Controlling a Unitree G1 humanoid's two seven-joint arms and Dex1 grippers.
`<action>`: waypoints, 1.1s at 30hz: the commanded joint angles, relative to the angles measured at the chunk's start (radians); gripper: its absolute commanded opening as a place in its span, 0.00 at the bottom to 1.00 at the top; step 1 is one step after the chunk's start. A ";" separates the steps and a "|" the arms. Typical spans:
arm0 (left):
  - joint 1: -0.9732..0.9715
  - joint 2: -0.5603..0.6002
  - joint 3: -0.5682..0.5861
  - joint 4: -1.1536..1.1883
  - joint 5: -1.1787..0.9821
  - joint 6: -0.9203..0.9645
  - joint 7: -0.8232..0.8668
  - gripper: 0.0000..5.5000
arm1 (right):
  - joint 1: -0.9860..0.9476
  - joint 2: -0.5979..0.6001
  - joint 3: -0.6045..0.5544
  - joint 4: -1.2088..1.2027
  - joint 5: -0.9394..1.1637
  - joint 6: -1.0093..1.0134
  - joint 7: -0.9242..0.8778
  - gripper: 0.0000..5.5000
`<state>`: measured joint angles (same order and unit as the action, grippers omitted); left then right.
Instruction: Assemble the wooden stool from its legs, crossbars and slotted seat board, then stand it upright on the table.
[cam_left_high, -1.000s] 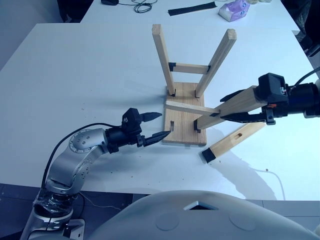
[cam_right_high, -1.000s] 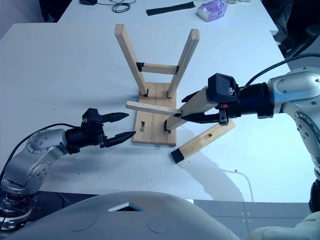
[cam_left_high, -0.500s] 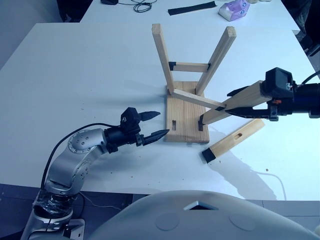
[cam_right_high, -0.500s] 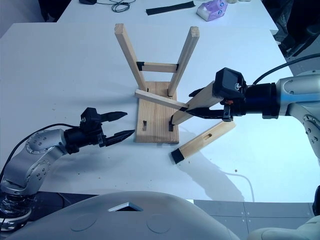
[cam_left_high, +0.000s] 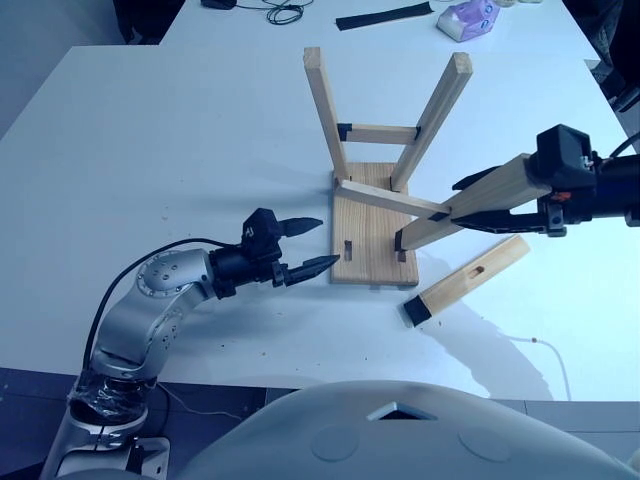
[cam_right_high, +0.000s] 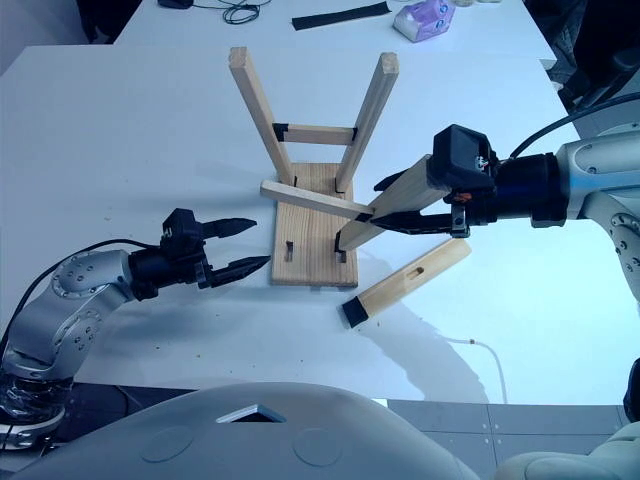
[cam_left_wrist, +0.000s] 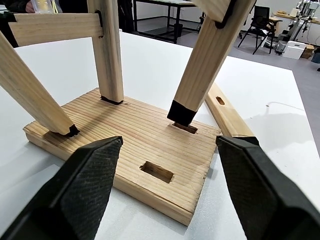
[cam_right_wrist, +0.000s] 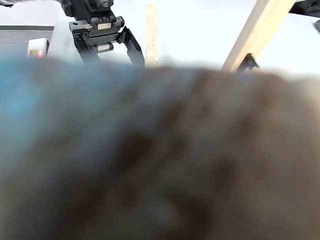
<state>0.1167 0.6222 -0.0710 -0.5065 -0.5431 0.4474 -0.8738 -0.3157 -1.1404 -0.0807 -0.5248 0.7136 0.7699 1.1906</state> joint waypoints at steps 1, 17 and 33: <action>-0.018 0.010 -0.003 0.006 -0.003 0.010 -0.010 0.63 | 0.007 -0.015 0.005 0.003 -0.022 -0.030 0.023 0.37; -0.029 0.011 -0.006 0.013 0.000 0.011 -0.025 0.63 | 0.057 -0.016 0.009 -0.006 -0.048 -0.057 0.059 0.37; -0.037 0.004 -0.013 0.020 0.003 0.009 -0.026 0.63 | -0.027 0.000 0.061 0.017 -0.050 -0.061 0.063 0.37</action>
<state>0.0901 0.6223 -0.0803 -0.4905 -0.5418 0.4488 -0.9008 -0.3122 -1.1404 -0.0279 -0.5095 0.6631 0.7053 1.2453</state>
